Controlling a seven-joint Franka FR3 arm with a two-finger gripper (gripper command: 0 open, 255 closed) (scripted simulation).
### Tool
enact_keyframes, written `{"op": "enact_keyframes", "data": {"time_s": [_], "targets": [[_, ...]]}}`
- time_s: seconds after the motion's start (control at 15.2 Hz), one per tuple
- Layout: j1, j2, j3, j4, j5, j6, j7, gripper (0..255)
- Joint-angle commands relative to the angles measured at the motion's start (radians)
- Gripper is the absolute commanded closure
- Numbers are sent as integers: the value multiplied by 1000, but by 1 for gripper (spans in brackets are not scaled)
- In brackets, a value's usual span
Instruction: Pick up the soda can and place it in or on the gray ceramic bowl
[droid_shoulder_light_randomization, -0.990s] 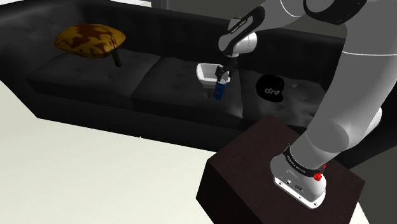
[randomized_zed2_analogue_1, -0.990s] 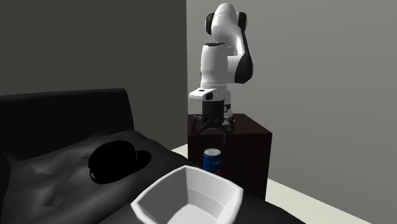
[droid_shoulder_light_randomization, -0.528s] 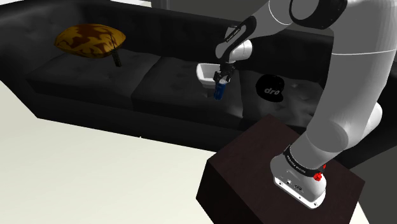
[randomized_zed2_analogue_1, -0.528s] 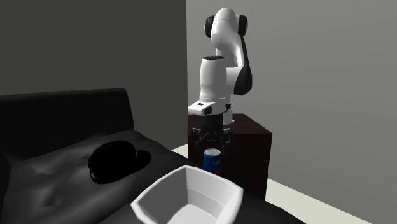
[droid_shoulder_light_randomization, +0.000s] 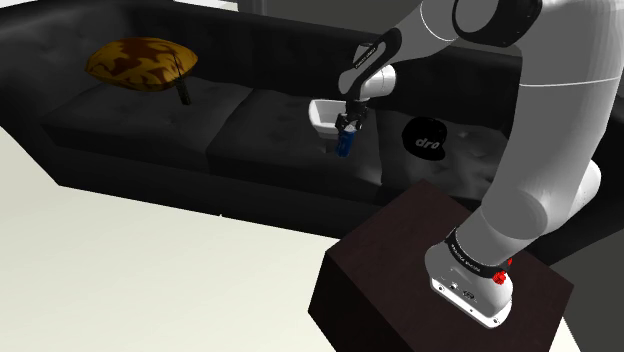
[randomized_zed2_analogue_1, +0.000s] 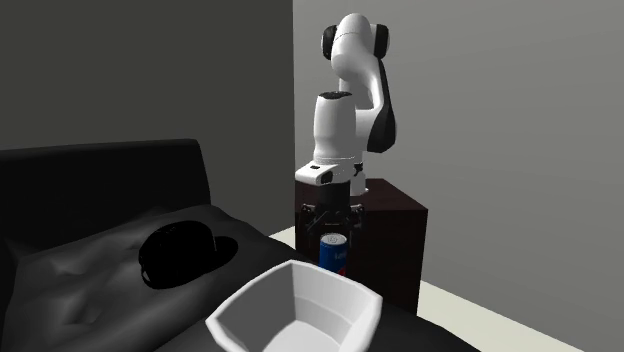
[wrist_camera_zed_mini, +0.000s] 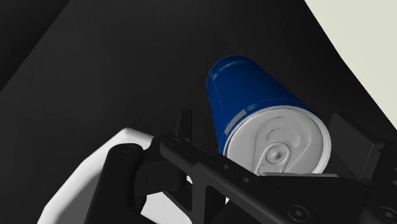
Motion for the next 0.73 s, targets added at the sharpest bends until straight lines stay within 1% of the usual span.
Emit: {"op": "enact_keyframes", "data": {"time_s": [0.0, 0.66], "targets": [[0, 0, 0, 0, 0, 0, 0, 255], [1, -11, -1, -1, -2, -10, 1, 255]]}}
